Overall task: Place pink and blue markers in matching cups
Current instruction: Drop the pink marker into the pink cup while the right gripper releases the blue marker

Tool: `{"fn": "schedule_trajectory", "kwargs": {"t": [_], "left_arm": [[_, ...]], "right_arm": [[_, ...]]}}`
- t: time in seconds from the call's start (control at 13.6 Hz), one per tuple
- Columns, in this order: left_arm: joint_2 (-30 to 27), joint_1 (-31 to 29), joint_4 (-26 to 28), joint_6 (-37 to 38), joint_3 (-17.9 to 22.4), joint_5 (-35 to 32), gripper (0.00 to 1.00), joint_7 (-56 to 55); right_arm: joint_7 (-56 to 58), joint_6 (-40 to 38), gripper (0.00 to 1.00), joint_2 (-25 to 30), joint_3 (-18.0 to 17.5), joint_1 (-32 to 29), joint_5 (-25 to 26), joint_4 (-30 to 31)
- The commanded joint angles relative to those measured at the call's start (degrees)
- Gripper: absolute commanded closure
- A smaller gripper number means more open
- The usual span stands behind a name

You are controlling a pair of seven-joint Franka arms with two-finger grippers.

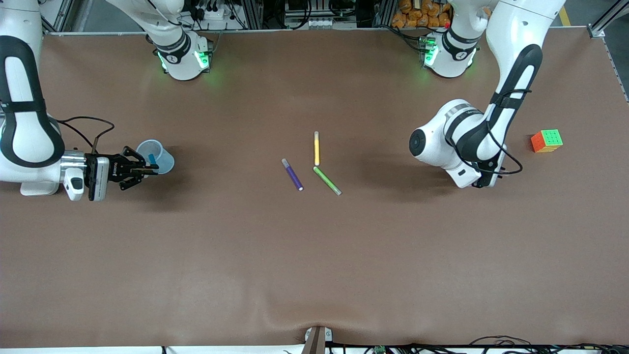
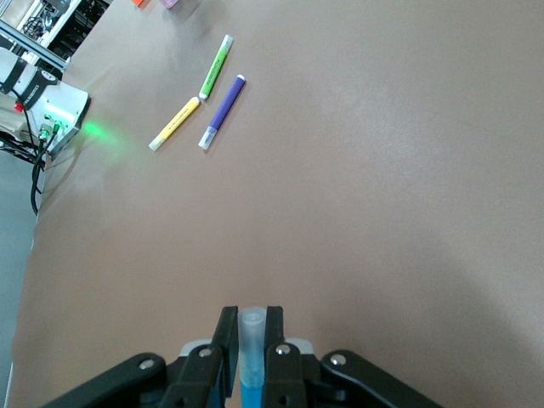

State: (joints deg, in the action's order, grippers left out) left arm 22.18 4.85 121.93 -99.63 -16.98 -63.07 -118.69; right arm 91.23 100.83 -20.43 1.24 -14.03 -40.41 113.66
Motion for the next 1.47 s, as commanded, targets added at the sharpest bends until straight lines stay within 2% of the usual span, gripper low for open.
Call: {"fn": "schedule_trajectory", "kwargs": {"t": [0.0,0.15,0.22,0.37,0.44,0.52,0.74,0.88,1.1,1.25,1.4], "left_arm": [[-0.1,1.3,-0.6,3.5,-0.4,-0.7,0.00,1.2],[-0.4,1.9,-2.1,3.7,-0.4,-0.2,0.00,2.5],[-0.6,2.0,-2.7,3.7,-0.4,0.6,0.00,3.4],[-0.7,2.1,-3.0,3.9,-0.4,0.9,0.00,4.3],[-0.6,2.1,-3.5,5.3,-0.5,1.0,0.00,4.9],[-0.7,1.9,-4.5,5.9,-0.7,1.3,0.00,5.9],[-0.8,2.6,-8.3,8.7,-0.9,4.9,0.00,10.0],[-1.0,2.7,-10.3,11.2,-0.9,7.2,0.00,14.3],[-1.6,2.4,-13.1,13.4,-1.6,8.8,0.00,19.1],[-2.3,2.1,-17.8,14.5,-1.5,14.7,0.00,24.9],[-2.2,1.8,-22.2,17.4,-1.5,17.6,0.00,29.7]], "right_arm": [[1.5,-1.2,1.00,0.3,-1.1,-2.3,-1.4,-0.1],[2.6,-1.3,0.97,0.3,-1.1,-2.8,-1.4,-0.1],[3.4,-1.9,0.90,0.3,-1.1,-3.0,-1.4,-0.2],[3.5,-2.5,0.70,0.0,-1.0,-3.6,-1.4,-0.3],[3.4,-2.5,0.10,-0.2,-1.0,-3.7,-1.4,-0.3],[3.8,-2.5,0.00,-0.4,-1.1,-4.2,-1.4,-0.3],[2.7,-3.4,0.00,-0.3,-1.1,-4.3,-1.4,-1.2],[-0.5,-6.2,0.00,-0.1,-1.0,-4.2,-1.3,-4.6],[-16.8,-12.7,0.00,-0.1,-1.1,-3.1,1.5,-14.3],[-27.1,-14.6,0.00,0.0,-1.2,-0.8,6.8,-21.6],[-42.1,-14.9,0.00,0.3,-1.2,2.4,11.2,-27.2]]}}
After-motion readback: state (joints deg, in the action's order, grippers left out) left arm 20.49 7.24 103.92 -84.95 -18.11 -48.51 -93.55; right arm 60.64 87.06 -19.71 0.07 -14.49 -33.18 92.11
